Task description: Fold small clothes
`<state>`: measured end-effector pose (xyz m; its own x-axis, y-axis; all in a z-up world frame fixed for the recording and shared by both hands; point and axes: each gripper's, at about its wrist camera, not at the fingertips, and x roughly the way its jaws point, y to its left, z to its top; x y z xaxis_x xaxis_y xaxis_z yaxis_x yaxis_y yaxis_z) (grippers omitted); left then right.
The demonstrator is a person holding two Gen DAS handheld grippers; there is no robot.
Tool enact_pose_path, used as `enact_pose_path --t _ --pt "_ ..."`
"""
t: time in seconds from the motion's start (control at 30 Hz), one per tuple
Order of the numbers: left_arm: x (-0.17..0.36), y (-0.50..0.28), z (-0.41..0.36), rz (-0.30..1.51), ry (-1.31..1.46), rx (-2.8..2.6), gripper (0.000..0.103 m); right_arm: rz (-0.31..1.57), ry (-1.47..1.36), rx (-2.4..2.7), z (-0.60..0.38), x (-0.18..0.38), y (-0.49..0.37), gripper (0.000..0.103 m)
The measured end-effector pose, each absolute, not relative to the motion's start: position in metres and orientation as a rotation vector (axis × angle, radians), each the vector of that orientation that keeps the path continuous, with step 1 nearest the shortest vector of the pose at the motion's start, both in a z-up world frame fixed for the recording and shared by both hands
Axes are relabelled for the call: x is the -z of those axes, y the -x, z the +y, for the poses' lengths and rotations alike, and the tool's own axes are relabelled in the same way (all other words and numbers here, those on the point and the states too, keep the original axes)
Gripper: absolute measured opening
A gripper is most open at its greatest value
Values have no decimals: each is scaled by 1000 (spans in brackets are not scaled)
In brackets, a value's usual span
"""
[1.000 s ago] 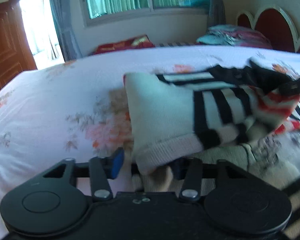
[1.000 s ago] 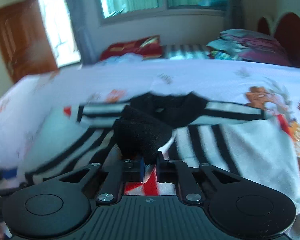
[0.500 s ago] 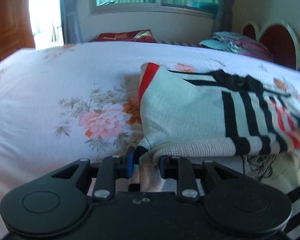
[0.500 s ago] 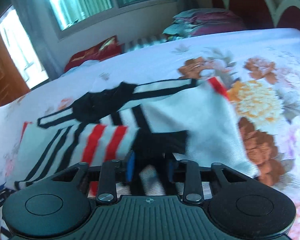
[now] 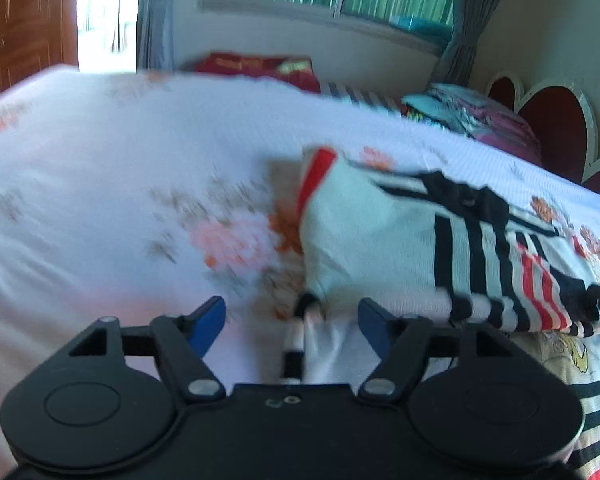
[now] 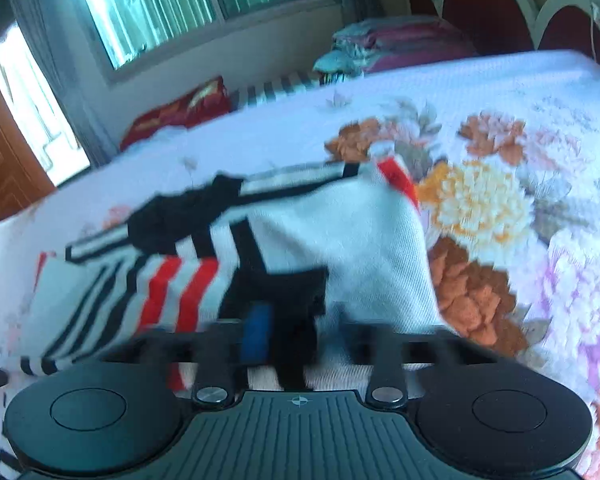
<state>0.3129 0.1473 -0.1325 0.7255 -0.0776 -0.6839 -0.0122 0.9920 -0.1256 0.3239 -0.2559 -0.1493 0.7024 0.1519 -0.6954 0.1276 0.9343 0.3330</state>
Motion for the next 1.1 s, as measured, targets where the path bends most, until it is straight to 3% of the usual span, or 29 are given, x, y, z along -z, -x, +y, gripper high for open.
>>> enact_pose_path --t 0.07,0.3,0.33,0.37,0.47,0.5,0.53,0.57,0.63,0.87,1.0,1.1 --pt "124 -317 150 746 134 39 72 779 -359 -4 -257 146 -329 73" --pt "140 -398 141 789 209 54 66 863 -326 -22 -247 166 -361 69" --pt "145 -410 139 794 210 57 64 857 -319 -25 -245 165 -361 50" --pt "151 -422 138 801 211 58 58 857 -315 -34 -243 165 -362 40" --pt "167 -448 139 819 265 52 43 854 -274 -34 -236 167 -365 32" --pt "169 -454 140 811 283 49 39 847 -264 -35 -235 166 -366 22" --pt "170 -459 141 800 293 45 30 835 -249 -31 -234 165 -366 6" --pt "170 -463 141 788 291 27 22 822 -232 -25 -232 164 -367 3" --pt "171 -469 143 766 285 -21 17 795 -202 -22 -230 162 -368 3" --pt "171 -476 143 762 246 -51 20 807 -124 10 -230 170 -375 6" --pt "147 -448 133 705 204 -25 27 751 -161 23 -238 155 -363 50" --pt "135 -419 114 691 168 42 29 727 -202 -2 -240 143 -357 51"
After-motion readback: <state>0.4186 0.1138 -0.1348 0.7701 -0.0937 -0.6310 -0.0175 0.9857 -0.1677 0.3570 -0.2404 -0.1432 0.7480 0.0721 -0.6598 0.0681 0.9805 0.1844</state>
